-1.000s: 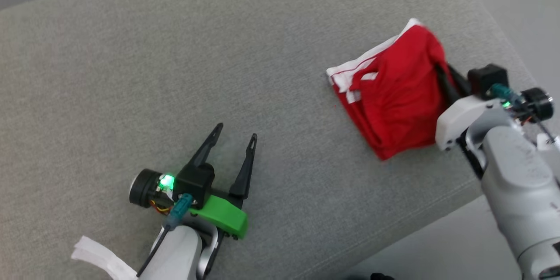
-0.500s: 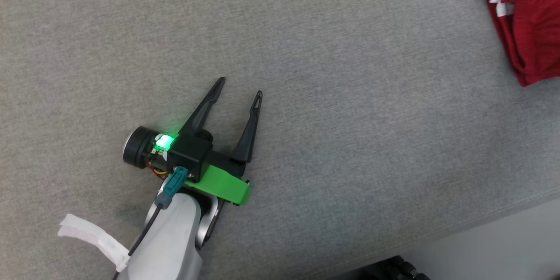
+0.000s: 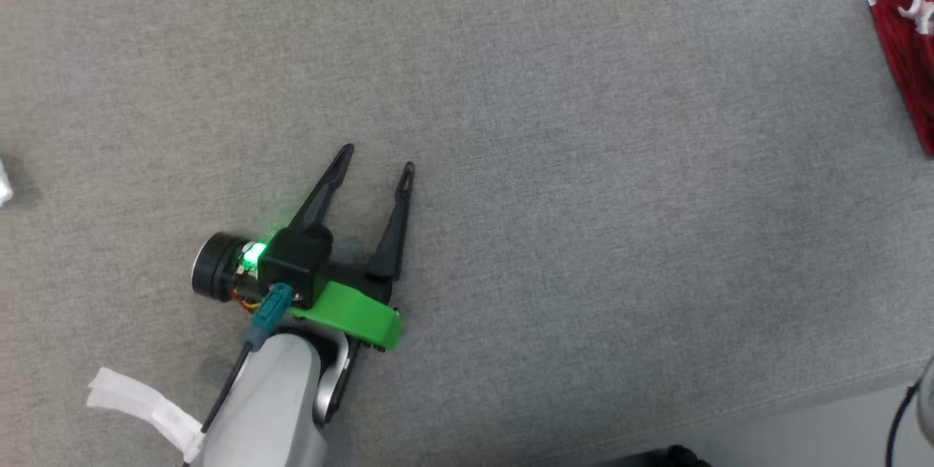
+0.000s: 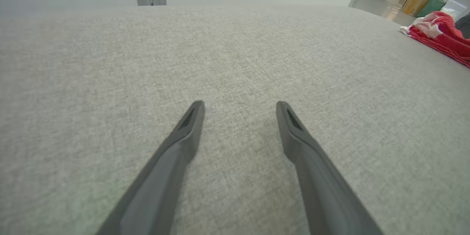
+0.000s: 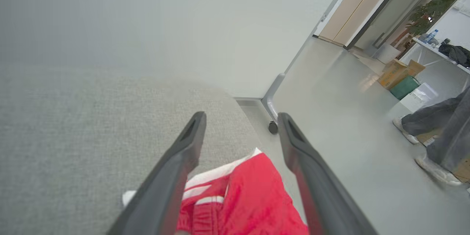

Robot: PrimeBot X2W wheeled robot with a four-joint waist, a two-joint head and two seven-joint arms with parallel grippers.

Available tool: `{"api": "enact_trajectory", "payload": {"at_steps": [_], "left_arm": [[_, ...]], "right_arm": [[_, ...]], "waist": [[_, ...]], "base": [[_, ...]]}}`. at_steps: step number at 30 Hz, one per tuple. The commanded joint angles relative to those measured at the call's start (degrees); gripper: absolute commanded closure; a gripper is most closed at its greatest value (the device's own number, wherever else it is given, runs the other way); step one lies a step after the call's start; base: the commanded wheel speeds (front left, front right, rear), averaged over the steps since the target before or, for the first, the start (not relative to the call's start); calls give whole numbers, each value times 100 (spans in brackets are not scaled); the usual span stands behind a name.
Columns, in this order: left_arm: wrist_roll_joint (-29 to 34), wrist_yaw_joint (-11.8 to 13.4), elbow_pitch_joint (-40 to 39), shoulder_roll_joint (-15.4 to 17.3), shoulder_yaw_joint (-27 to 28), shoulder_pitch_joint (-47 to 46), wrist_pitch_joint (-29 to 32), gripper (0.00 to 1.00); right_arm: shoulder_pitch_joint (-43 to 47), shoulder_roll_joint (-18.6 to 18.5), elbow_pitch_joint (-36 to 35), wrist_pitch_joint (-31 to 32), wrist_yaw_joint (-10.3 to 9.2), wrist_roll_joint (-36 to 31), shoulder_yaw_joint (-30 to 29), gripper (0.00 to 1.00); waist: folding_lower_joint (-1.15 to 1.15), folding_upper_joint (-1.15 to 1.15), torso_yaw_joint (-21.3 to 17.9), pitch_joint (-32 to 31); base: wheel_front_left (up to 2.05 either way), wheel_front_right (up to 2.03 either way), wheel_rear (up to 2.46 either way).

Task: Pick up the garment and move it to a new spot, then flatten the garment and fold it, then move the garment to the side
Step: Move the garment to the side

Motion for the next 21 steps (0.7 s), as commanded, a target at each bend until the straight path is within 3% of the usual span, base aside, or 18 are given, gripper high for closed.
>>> {"api": "enact_trajectory", "payload": {"at_steps": [1, 4, 10, 21], "left_arm": [[-56, 47, 90, 73, 97, 191, 12, 0], [-131, 116, 113, 60, 243, 308, 9, 0], [-208, 308, 197, 52, 599, 574, 9, 0], [-369, 503, 514, 48, 1068, 898, 9, 0]], "right_arm": [[179, 55, -180, -22, -11, 134, 109, 0], [447, 455, -623, -22, -11, 562, 562, 0], [1164, 902, -1178, -19, -11, 1408, 1358, 0], [2633, 1148, -1355, -20, -11, 2284, 2470, 0]], "waist": [[0, 0, 47, -460], [0, 0, 127, -830], [0, 0, 341, -1458], [0, 0, 778, -2255]], "base": [[0, 0, 0], [0, 0, 0], [0, 0, 0], [0, 0, 0]]}}
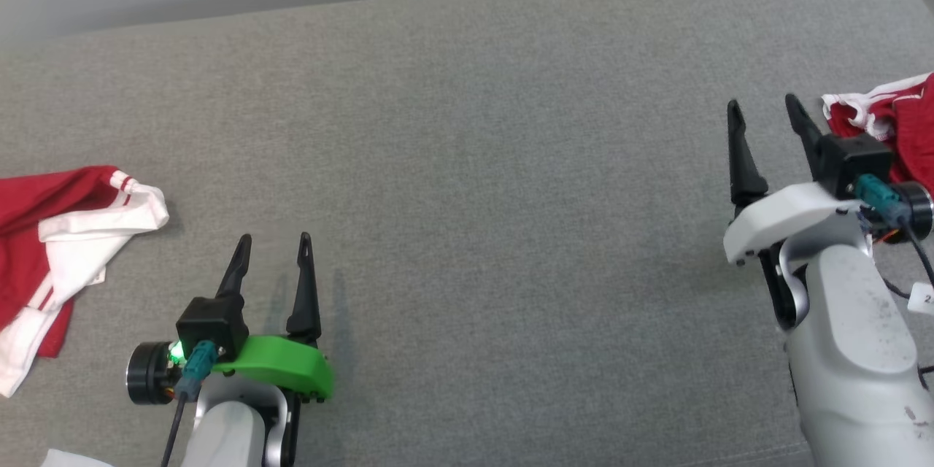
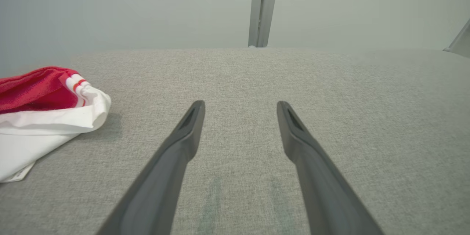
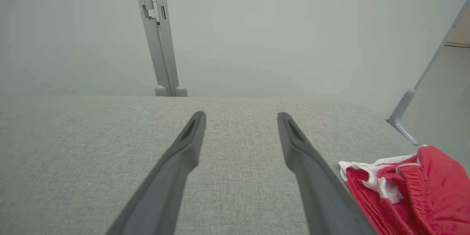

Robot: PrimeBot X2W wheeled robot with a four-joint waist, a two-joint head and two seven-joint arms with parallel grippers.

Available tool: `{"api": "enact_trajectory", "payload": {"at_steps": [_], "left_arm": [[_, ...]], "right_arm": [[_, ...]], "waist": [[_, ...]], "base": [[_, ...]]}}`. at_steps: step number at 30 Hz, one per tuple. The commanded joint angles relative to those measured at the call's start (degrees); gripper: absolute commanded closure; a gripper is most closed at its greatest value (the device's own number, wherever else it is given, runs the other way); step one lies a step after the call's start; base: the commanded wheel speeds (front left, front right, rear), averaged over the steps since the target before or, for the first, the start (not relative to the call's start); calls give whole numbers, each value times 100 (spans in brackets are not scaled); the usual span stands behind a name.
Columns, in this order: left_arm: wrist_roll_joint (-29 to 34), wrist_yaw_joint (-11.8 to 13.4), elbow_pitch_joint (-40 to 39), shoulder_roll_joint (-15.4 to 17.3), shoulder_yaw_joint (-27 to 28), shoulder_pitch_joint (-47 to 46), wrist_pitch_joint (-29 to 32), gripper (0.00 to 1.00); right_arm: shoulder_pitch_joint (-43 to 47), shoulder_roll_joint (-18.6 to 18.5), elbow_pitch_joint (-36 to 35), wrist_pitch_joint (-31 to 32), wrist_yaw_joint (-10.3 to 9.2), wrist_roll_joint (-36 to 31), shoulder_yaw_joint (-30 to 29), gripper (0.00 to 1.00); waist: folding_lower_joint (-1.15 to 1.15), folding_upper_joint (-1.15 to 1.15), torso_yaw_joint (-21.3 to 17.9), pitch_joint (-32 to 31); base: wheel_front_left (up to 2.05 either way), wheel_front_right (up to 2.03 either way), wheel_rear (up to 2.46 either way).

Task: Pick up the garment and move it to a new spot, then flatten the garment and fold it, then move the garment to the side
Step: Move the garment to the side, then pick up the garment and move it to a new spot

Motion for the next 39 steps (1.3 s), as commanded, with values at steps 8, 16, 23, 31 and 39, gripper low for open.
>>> {"api": "enact_trajectory", "payload": {"at_steps": [8, 16, 23, 31, 39], "left_arm": [[-2, 87, 191, 25, 196, 412, 2, 0], [-211, 10, 153, 26, 353, 868, 3, 0], [-344, -33, 85, 26, 352, 1044, 3, 0], [-353, 183, 28, 28, 366, 883, 2, 0], [-428, 195, -112, 28, 451, 728, 2, 0]], "right_arm": [[1191, -26, -322, -12, -11, 687, 550, 0], [1908, -16, -482, -12, -10, 943, 747, 0], [2133, -15, -553, -13, -10, 1023, 834, 0], [2079, -16, -713, -12, -11, 1235, 1000, 0], [2121, -16, -807, -13, -10, 1187, 1169, 0]], "waist": [[0, 0, 503, -798], [0, 0, 519, -1100], [0, 0, 532, -1138], [0, 0, 858, -941], [0, 0, 1864, -751]], "base": [[0, 0, 0], [0, 0, 0], [0, 0, 0], [0, 0, 0], [0, 0, 0]]}}
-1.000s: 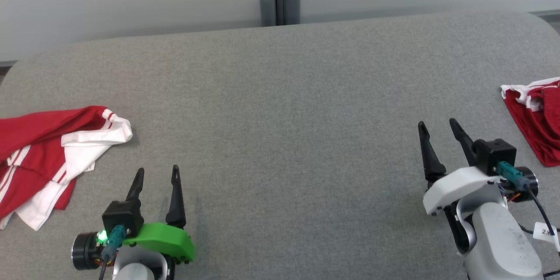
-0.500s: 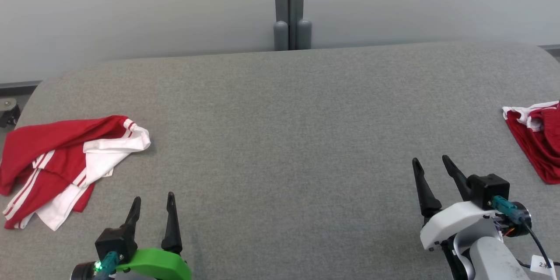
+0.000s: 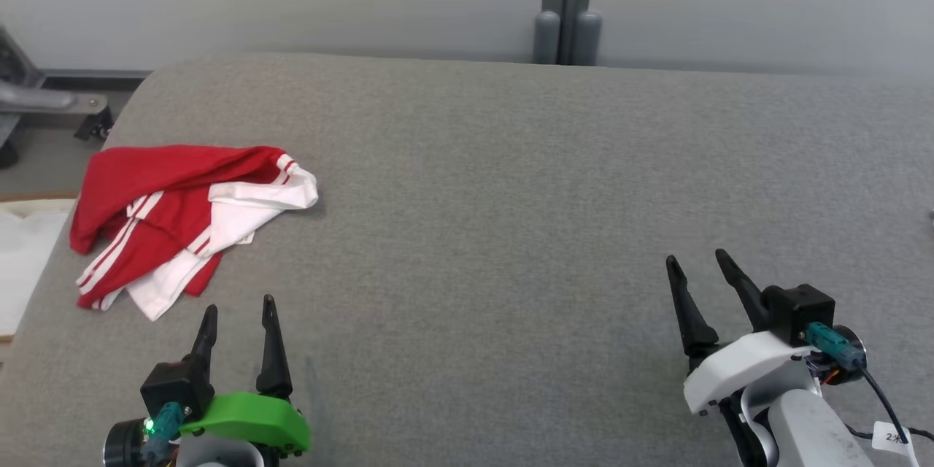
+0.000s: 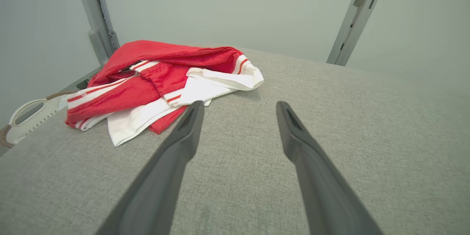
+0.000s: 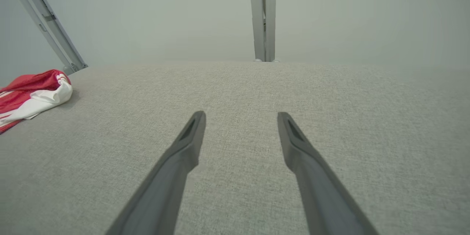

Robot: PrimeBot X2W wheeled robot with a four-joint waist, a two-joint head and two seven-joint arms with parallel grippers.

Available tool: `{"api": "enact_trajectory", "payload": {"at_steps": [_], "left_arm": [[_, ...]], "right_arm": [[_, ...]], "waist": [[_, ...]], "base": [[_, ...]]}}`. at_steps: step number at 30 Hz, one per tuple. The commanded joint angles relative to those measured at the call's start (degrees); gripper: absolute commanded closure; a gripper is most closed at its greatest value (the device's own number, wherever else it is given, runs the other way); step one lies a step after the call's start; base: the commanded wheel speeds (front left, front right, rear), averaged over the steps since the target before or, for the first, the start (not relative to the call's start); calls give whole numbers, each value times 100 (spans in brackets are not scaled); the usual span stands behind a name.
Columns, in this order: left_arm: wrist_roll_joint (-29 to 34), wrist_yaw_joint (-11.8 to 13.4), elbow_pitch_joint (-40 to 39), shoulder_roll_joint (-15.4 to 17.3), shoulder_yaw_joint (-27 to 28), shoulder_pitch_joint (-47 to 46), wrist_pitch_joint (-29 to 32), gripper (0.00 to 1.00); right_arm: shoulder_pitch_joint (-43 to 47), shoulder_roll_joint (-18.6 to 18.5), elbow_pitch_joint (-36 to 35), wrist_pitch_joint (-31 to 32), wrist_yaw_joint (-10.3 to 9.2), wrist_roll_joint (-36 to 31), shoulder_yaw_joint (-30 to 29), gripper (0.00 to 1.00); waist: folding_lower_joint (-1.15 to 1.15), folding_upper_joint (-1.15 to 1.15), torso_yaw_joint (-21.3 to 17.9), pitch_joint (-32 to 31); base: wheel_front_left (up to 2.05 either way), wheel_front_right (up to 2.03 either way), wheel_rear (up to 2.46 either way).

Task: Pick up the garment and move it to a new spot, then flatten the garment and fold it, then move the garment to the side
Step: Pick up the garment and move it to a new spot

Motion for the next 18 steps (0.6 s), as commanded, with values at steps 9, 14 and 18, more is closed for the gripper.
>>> {"api": "enact_trajectory", "payload": {"at_steps": [9, 14, 18], "left_arm": [[83, -101, -39, 29, 336, 9, 2, 0], [106, 5, 42, 25, 470, 106, 2, 0], [131, 11, 63, 26, 591, 179, 2, 0]], "right_arm": [[-68, -24, 223, -13, -9, -53, 96, 0], [-53, -27, 261, -13, -9, -84, 156, 0], [-7, -27, 277, -13, -9, -43, 197, 0]], "waist": [[0, 0, 1570, 189], [0, 0, 1925, 182], [0, 0, 2081, 177]], "base": [[0, 0, 0], [0, 0, 0], [0, 0, 0]]}}
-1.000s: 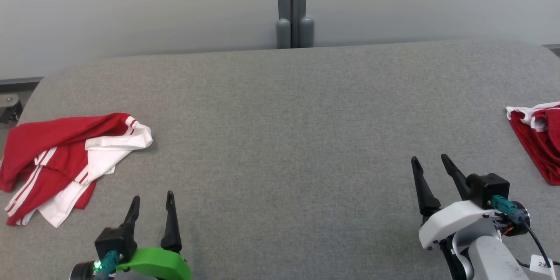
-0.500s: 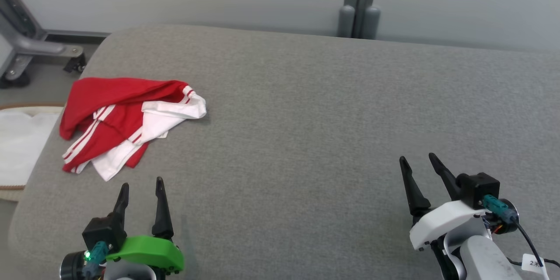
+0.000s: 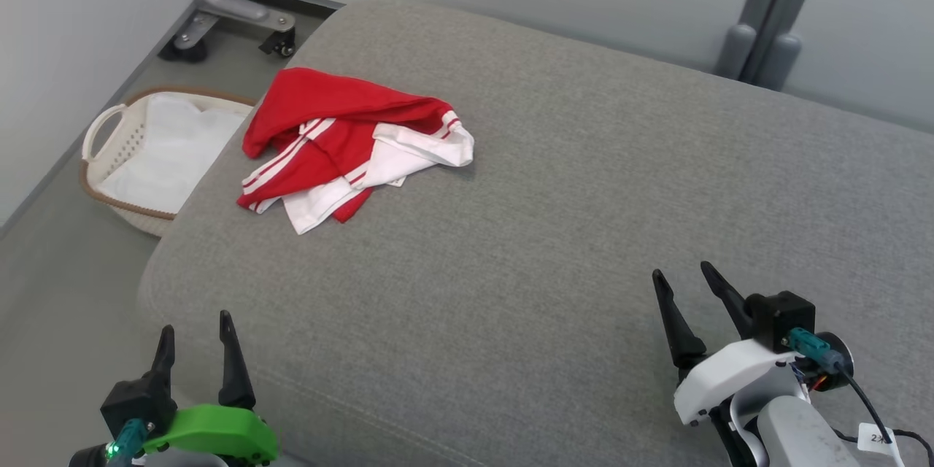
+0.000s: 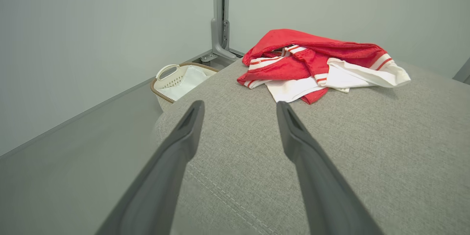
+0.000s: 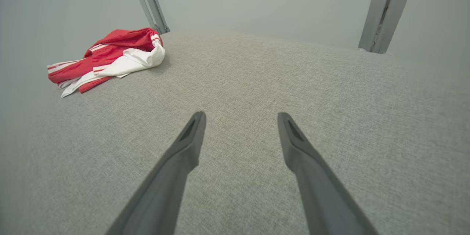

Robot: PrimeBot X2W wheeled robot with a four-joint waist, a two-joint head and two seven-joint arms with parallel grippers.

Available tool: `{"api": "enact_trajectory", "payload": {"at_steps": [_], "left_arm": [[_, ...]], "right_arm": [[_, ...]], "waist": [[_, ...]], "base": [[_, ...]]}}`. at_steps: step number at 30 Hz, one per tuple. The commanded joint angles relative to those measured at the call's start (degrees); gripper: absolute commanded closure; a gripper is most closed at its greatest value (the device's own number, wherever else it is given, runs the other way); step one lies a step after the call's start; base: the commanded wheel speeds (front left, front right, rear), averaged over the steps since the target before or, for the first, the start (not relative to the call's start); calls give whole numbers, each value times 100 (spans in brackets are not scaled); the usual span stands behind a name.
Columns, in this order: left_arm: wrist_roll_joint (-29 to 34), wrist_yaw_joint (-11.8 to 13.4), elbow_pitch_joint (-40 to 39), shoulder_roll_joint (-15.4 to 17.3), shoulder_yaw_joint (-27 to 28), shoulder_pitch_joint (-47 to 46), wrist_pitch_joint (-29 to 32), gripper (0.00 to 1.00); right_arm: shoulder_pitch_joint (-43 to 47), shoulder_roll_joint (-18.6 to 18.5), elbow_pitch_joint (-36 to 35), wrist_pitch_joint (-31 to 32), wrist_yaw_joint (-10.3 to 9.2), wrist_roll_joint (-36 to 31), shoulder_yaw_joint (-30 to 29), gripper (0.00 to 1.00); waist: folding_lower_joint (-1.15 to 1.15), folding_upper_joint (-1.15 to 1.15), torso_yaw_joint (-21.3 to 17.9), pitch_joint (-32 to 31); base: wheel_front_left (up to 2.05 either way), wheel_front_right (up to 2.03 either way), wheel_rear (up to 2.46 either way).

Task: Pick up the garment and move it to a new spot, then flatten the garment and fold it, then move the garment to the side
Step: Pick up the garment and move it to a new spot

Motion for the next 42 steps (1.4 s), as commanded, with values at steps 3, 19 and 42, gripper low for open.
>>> {"api": "enact_trajectory", "payload": {"at_steps": [3, 19, 42], "left_arm": [[2, -2, 0, 21, 90, 70, -1, 0], [-194, -612, 862, 123, 591, -1723, -1, 0], [-1124, -695, 3625, 1498, -281, -4539, 224, 0]], "right_arm": [[31, -30, -24, -12, -9, 10, 10, 0], [-878, -35, -787, -11, -9, -535, 220, 0], [-1345, -161, -1723, -11, -9, -681, 511, 0]], "waist": [[0, 0, 310, 66], [0, 0, -582, 1548], [0, 0, -1888, 2912]], "base": [[0, 0, 0], [0, 0, 0], [0, 0, 0]]}}
